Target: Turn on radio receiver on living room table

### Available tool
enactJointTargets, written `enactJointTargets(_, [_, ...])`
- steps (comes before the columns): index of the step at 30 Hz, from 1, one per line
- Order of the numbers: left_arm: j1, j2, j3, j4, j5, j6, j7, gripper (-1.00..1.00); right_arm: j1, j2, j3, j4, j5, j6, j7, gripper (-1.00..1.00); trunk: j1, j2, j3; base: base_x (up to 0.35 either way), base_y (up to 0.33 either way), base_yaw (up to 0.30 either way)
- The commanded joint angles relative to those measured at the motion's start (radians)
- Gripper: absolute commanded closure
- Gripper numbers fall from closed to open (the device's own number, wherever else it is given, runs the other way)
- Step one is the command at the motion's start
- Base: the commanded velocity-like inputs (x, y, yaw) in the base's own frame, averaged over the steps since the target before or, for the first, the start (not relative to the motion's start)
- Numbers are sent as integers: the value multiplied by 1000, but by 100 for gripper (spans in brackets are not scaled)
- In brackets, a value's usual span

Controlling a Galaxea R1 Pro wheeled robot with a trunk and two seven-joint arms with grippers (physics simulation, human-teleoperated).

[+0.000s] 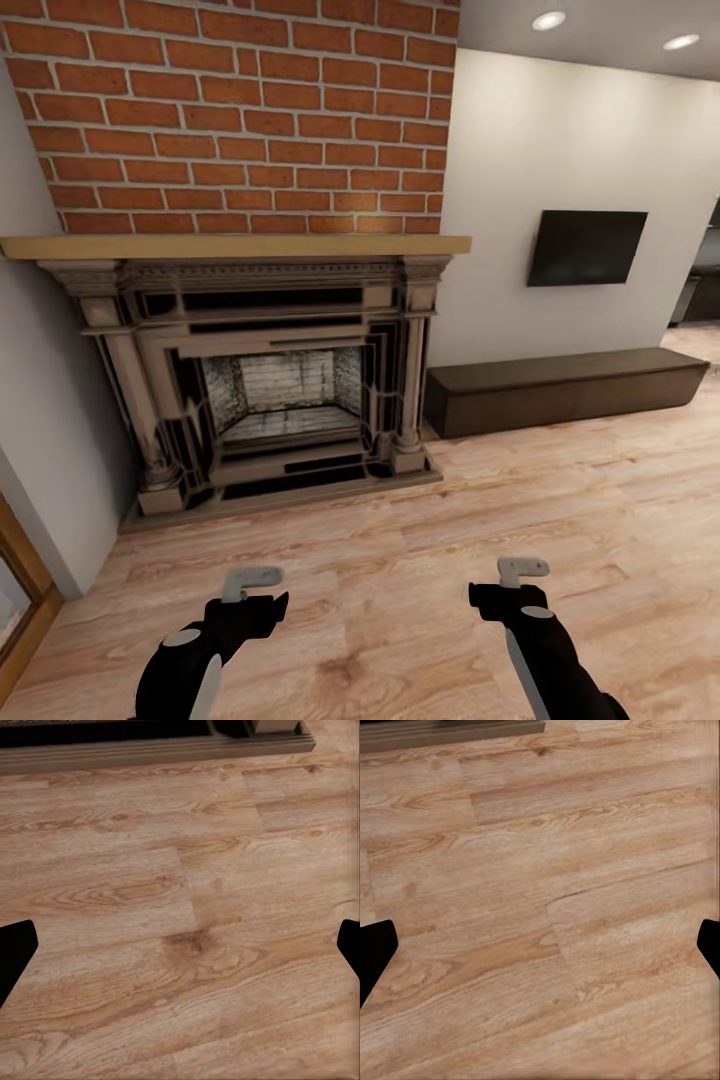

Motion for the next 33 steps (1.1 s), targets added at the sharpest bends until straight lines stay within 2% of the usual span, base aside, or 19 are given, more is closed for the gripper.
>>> enactJointTargets(1, [0,0,0,0,0,0,0,-100,0,0,-1,0,0,0,0,-100,0,0,0,0,0,-257])
enactJointTargets(33, [0,2,1,1,0,1,0,-100,0,-2,-9,3,-7,0,0,-100,0,0,0,0,0,-263])
